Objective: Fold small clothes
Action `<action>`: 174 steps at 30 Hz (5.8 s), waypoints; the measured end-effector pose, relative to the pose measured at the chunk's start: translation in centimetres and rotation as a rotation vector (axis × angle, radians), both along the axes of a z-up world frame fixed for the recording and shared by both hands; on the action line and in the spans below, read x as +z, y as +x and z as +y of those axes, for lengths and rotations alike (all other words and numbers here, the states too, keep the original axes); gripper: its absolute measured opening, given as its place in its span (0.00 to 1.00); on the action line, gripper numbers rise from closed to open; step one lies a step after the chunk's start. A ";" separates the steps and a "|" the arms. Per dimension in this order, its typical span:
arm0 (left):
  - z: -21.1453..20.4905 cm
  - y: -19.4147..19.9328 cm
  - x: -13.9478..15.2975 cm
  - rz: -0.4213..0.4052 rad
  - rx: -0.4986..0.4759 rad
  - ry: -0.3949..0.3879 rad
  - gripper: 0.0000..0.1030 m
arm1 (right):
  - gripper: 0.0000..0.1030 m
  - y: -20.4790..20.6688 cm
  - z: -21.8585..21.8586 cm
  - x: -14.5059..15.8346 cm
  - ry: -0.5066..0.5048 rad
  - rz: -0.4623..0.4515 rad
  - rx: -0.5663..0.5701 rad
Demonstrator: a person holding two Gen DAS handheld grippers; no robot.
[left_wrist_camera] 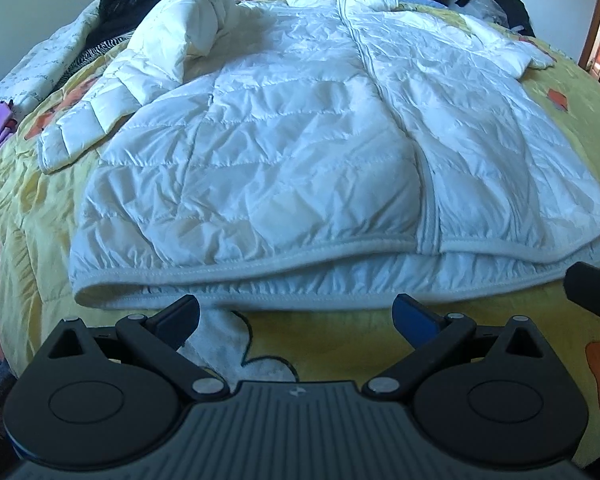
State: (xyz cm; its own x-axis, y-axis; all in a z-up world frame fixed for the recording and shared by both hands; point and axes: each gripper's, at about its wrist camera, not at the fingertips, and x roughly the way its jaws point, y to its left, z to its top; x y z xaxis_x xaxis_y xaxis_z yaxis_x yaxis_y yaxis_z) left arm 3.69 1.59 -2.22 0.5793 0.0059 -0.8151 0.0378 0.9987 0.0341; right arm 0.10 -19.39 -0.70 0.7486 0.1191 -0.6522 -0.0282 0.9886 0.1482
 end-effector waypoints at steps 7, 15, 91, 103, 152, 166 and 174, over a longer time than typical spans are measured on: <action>0.4 1.0 0.3 0.000 0.015 -0.009 1.00 | 1.00 0.8 0.2 0.7 0.004 -0.013 0.013; 1.2 2.4 2.3 -0.031 0.005 -0.036 1.00 | 1.00 2.3 0.0 2.3 0.051 -0.023 0.073; 9.7 25.1 -4.2 -0.359 0.066 -0.607 1.00 | 0.82 43.3 -11.7 1.5 0.519 0.143 0.232; 8.9 25.5 -4.1 -0.358 0.066 -0.585 1.00 | 0.86 37.1 -10.0 -3.4 0.883 0.166 -0.270; 6.3 26.7 -3.9 -0.336 0.051 -0.416 1.00 | 0.74 43.0 -40.1 -5.4 0.877 -0.165 -0.702; 6.3 26.8 -3.9 -0.335 0.054 -0.411 1.00 | 0.31 48.9 -40.7 -6.8 0.692 -0.159 -0.683; 6.2 26.9 -3.9 -0.333 0.054 -0.403 1.00 | 0.10 47.7 -39.2 -5.8 0.650 -0.231 -0.626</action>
